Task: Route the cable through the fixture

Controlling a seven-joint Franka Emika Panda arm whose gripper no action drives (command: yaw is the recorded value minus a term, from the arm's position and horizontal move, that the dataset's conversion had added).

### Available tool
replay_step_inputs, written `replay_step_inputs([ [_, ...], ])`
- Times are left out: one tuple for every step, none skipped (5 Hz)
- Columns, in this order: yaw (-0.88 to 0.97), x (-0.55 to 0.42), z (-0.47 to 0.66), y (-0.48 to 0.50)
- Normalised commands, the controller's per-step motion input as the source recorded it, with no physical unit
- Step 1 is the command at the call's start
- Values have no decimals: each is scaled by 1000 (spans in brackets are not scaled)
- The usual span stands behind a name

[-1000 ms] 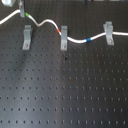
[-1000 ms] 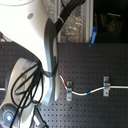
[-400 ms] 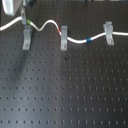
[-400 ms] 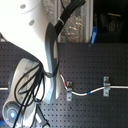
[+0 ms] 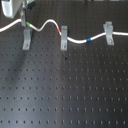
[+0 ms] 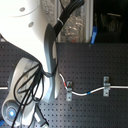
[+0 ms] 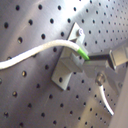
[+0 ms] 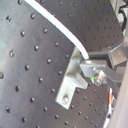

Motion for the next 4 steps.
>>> replay_step_inputs([
  [0, -175, 309, 208],
  [0, -36, 250, 242],
  [0, -104, 211, 120],
  [6, -253, 118, 27],
])
